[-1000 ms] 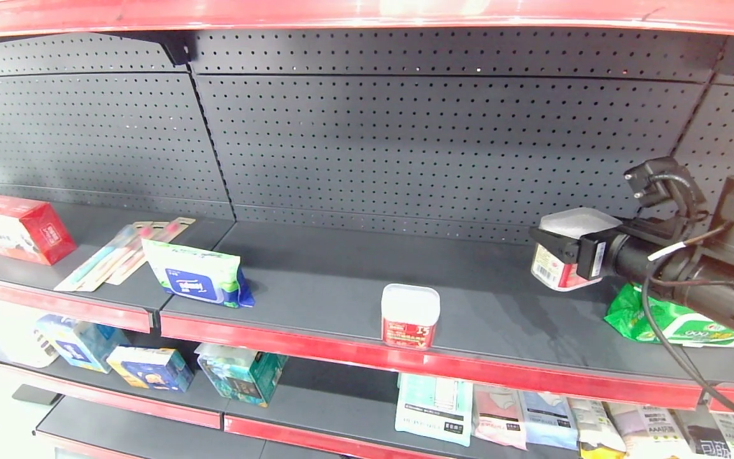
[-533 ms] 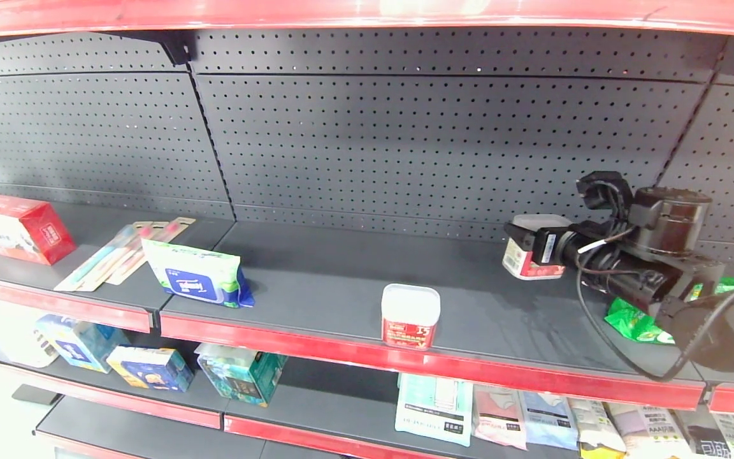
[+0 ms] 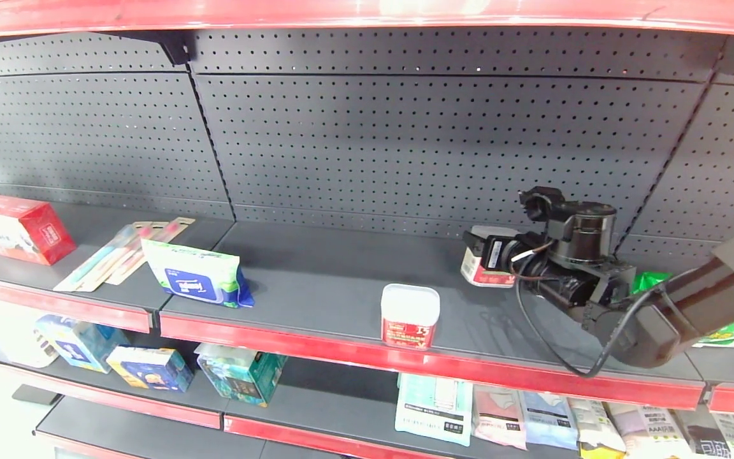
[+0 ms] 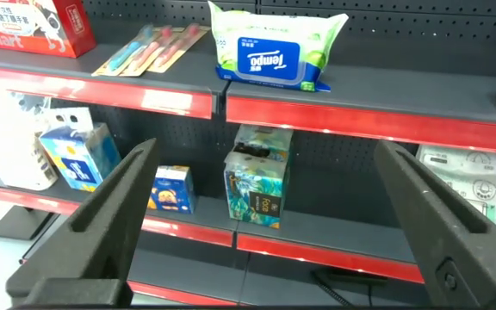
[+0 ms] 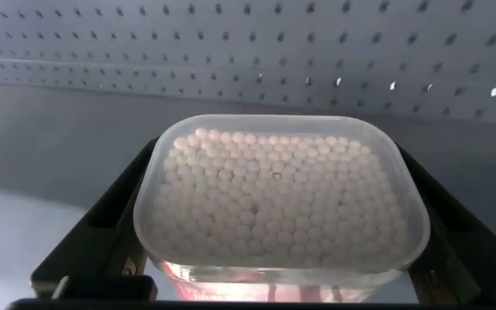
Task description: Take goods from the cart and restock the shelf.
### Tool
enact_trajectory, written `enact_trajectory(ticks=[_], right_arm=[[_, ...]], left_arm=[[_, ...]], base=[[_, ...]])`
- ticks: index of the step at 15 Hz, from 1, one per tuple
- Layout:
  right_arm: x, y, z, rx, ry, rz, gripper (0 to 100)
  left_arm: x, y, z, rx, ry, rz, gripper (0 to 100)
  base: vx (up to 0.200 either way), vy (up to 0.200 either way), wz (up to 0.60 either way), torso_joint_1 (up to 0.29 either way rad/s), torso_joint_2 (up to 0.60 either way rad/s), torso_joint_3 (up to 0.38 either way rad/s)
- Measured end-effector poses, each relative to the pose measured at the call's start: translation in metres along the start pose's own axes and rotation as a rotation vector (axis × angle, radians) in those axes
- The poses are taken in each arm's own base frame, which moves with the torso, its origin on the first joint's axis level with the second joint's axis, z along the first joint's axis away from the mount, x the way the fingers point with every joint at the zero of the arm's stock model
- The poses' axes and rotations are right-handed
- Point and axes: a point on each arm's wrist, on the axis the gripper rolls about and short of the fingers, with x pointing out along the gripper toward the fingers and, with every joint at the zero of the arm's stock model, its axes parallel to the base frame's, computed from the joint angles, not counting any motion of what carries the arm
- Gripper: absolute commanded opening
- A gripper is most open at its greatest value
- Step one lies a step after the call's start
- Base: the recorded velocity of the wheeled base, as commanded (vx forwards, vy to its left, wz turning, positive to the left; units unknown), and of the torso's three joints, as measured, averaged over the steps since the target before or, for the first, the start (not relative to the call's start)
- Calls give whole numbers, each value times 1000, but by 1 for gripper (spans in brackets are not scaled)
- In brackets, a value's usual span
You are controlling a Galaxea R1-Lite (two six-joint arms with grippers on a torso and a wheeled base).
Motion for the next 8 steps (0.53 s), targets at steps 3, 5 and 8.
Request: enact_trajectory(ticks=[3, 5, 8], right_arm=[[11, 11, -9, 11, 4, -17, 0], [18, 19, -14, 8, 2, -17, 0], [27, 21, -22, -3, -9, -17, 0]], left_arm=[[0, 0, 0, 0, 0, 1, 100], [0, 0, 0, 0, 0, 0, 100], [0, 0, 0, 0, 0, 0, 100]], base=[[0, 0, 0, 0, 0, 0], [0, 0, 0, 0, 0, 0], [0, 0, 0, 0, 0, 0]])
